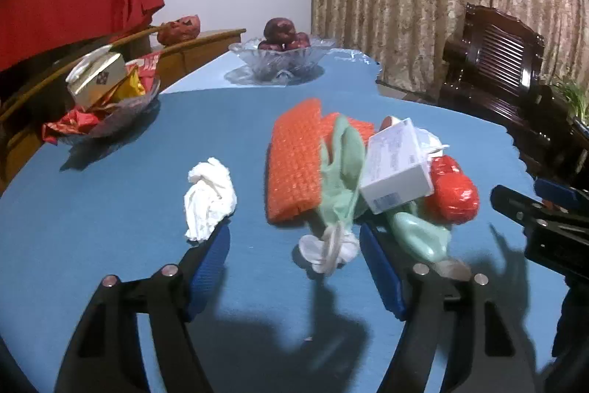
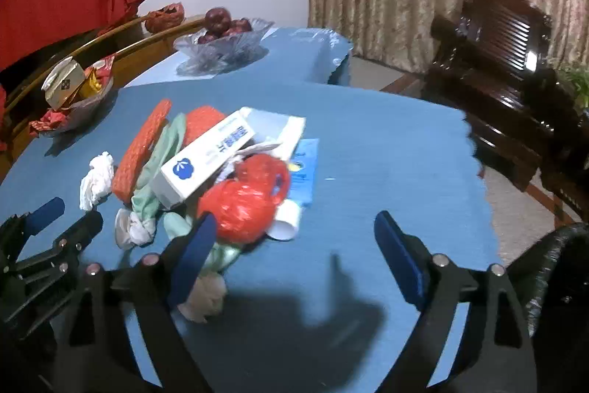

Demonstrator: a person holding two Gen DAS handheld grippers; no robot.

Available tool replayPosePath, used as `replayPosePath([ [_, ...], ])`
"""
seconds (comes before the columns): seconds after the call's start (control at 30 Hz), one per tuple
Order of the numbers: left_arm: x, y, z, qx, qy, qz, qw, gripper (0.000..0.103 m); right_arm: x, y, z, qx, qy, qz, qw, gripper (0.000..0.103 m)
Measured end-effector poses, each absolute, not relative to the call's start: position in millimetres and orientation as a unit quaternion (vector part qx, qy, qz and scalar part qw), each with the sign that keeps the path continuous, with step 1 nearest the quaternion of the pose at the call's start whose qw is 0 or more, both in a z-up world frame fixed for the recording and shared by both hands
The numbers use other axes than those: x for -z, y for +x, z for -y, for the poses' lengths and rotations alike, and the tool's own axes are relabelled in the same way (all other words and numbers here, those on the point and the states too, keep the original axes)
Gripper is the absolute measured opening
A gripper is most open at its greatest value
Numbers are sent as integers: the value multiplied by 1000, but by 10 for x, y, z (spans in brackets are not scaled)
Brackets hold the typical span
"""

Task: Collect trash
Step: 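Move both tools back over the trash pile on the table, then grasp the red plastic bag with the right tool while the left tool grasps the green glove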

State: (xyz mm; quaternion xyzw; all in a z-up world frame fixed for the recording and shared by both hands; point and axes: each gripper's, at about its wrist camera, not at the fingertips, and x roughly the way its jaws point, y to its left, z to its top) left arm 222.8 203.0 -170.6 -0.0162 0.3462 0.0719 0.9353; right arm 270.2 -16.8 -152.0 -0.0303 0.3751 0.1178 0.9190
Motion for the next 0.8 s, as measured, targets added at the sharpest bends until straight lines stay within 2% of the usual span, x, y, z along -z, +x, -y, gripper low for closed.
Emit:
replayPosePath([
  [0.2,1768,2261,-2146,-80,-24,-349,933,71,1671,2877,-61,-141,-31,-390,909,76],
  [0.3,1798,2282,-2188,-81,-24,-352,932,71,1740,2920,-103,-152,-26,-400,904,68],
  [0.4,1813,2300,-2185,-79,-24,-353,932,71,1777,2925,-142,-179,-18,-408,895,47],
  [0.47,1811,2310,-2166,-76,-25,-353,932,71,1767,2893,-150,-191,-18,-407,893,40],
  [0.57,1811,2332,-2109,-69,-26,-352,933,71,1709,2845,-97,-201,-11,-400,894,36],
  [0.77,1860,2451,-1926,-52,-18,-363,930,71,1557,2711,113,-202,1,-387,900,35],
  [0.8,1876,2487,-1895,-51,-15,-366,929,68,1537,2691,147,-201,0,-385,901,35],
])
